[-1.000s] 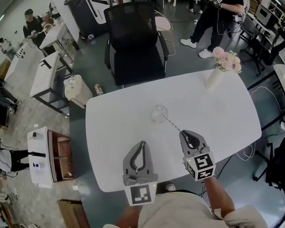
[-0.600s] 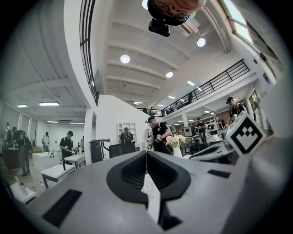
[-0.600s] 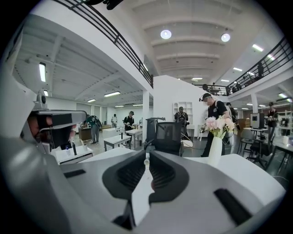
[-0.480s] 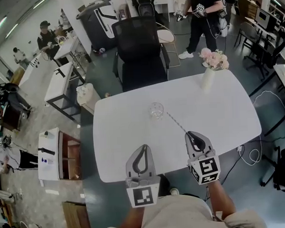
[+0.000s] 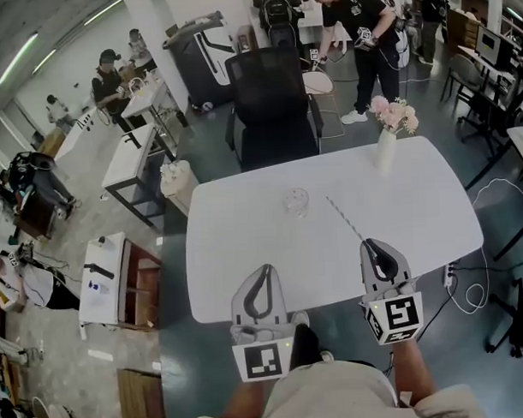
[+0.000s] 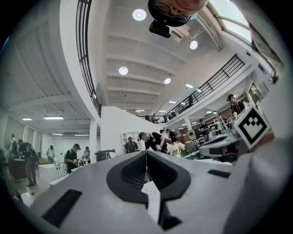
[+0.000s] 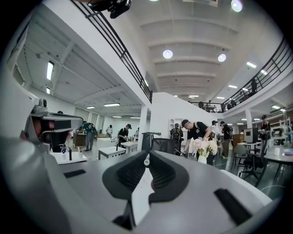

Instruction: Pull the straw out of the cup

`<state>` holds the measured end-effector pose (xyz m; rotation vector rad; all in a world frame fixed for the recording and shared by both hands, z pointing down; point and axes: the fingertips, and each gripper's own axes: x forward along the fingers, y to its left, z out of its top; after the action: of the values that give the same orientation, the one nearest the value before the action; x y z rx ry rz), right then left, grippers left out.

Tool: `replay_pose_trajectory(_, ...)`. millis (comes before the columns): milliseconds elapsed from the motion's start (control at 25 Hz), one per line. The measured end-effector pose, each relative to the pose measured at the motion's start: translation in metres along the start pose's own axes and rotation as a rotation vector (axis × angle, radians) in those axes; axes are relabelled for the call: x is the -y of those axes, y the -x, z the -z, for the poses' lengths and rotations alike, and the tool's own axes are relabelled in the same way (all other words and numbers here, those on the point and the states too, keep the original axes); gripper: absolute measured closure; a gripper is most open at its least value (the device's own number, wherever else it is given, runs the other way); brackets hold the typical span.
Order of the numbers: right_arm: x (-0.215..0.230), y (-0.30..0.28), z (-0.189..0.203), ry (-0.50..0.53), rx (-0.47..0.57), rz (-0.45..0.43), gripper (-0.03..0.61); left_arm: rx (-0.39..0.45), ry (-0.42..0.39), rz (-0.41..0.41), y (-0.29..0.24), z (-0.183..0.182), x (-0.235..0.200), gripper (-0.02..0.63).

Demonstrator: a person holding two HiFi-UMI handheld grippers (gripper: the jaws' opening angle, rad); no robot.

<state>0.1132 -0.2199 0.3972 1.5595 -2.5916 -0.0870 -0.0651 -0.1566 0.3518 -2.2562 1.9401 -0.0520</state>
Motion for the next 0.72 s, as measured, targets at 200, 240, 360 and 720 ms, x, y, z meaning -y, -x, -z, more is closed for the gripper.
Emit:
replay_pose_trajectory(200, -0.004, 0.020, -0.028, 0.052, 0.079, -0.002, 0.555, 0.030, 0.016, -0.011, 0.020, -0.007, -0.003, 0.609)
replay_pose_trajectory(240, -0.005, 0.024, -0.036, 0.054, 0.103, 0.001, 0.555, 0.035, 0.011, -0.009, 0.023, -0.009, -0.002, 0.609)
replay_pose_trajectory(360, -0.007, 0.038, -0.060, 0.062, 0.176, 0.023, 0.555, 0.052, -0.005, -0.018, 0.030, -0.014, -0.006, 0.609)
replay_pose_trajectory(720, -0.019, 0.048, -0.081, 0.075, 0.219, 0.021, 0.555, 0.079, -0.027, -0.043, 0.040, -0.029, -0.018, 0.609)
